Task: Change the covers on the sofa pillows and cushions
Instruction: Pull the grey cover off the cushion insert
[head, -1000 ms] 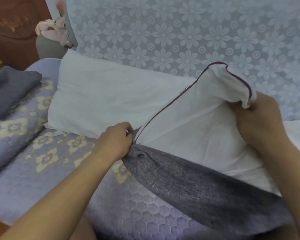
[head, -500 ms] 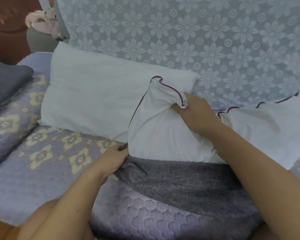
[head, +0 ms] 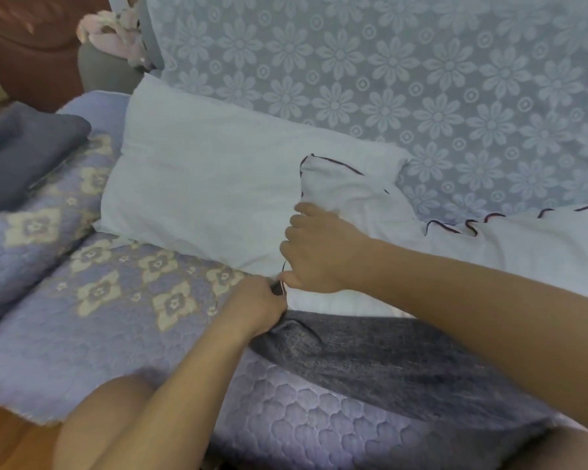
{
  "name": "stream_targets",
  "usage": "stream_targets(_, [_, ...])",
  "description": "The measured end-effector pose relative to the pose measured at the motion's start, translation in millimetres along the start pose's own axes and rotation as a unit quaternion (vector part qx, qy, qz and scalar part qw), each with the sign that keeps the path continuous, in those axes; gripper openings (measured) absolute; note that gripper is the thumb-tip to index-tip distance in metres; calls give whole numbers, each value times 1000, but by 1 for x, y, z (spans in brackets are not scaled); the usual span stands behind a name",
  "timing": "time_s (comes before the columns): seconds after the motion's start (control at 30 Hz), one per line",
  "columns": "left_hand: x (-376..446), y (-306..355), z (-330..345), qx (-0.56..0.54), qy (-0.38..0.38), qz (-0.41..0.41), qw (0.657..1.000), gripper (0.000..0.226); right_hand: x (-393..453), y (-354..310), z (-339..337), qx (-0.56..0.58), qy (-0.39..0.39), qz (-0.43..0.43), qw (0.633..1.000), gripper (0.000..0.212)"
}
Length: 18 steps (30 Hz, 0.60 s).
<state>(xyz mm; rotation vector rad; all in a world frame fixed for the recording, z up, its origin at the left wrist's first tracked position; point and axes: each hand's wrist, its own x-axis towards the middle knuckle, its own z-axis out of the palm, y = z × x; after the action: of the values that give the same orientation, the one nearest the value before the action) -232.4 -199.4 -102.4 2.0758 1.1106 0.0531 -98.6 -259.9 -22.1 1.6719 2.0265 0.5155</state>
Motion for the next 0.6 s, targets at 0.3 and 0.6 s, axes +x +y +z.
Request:
stream_targets(0.3, [2,20,-20,-33,36,49,998,29,-50,52,12,47,246,27,968,60])
stream_targets(0.6, [-7,28,-19,-35,64,56,996,34,-103,91,27,15,354,64,933,53])
